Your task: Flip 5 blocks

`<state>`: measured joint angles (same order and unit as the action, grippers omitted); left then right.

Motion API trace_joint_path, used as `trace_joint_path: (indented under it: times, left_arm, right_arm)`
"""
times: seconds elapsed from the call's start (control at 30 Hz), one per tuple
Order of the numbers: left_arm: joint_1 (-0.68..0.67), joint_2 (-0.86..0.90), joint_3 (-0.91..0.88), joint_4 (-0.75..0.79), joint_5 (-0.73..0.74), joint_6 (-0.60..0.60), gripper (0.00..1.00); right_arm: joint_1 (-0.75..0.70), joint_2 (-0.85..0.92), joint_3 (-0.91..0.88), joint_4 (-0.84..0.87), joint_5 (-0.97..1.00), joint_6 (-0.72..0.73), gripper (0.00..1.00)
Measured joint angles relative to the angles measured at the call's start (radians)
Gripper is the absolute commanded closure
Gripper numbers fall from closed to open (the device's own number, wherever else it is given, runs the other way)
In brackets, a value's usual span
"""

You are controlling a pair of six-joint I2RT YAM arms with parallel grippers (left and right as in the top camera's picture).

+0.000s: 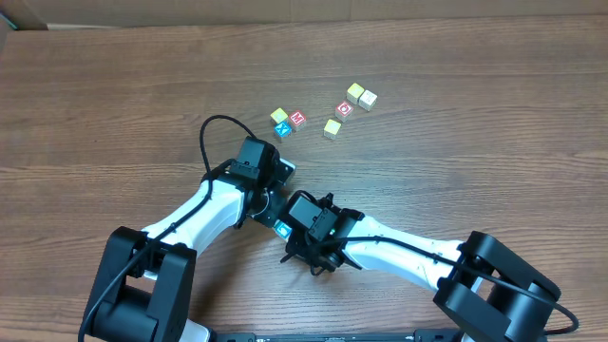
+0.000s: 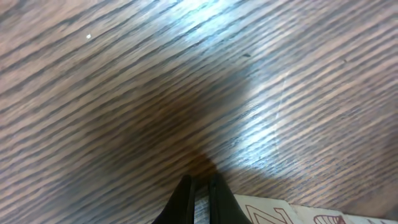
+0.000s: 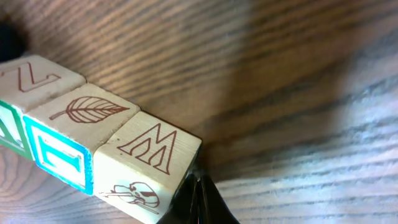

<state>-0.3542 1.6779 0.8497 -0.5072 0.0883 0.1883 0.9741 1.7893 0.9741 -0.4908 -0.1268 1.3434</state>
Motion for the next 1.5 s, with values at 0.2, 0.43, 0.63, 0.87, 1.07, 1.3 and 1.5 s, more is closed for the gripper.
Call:
trace_joint_path:
  times: [0.2,0.43,0.63,0.87,1.07,1.3,1.5]
  left_arm:
    - [-0.012,0.0,0.0,0.0,-0.002,0.048,0.96]
    - [-0.038,0.0,0.001,0.004,-0.018,0.105,0.96]
    - [-0.06,0.0,0.001,0.007,-0.031,0.135,0.96]
    - [-0.065,0.0,0.002,0.007,-0.037,0.145,0.96]
    - [-0.066,0.0,0.002,0.008,-0.037,0.149,0.96]
    - [-0.068,0.0,0.002,0.01,-0.037,0.152,0.96]
    - [-0.072,0.001,0.002,0.013,-0.037,0.152,0.96]
  right_arm:
    - [0.024,0.0,0.0,0.001,-0.004,0.019,0.96]
    - [0.043,0.0,-0.004,0.01,-0.016,0.052,0.96]
    - [0.047,0.0,-0.008,0.011,-0.027,0.091,0.96]
    - [0.049,0.0,-0.01,0.016,-0.032,0.13,0.96]
    - [0.053,0.0,-0.013,0.027,-0.034,0.148,0.96]
    - [0.078,0.002,-0.014,0.052,-0.035,0.16,0.96]
    - [0.081,0.002,-0.014,0.052,-0.035,0.171,0.96]
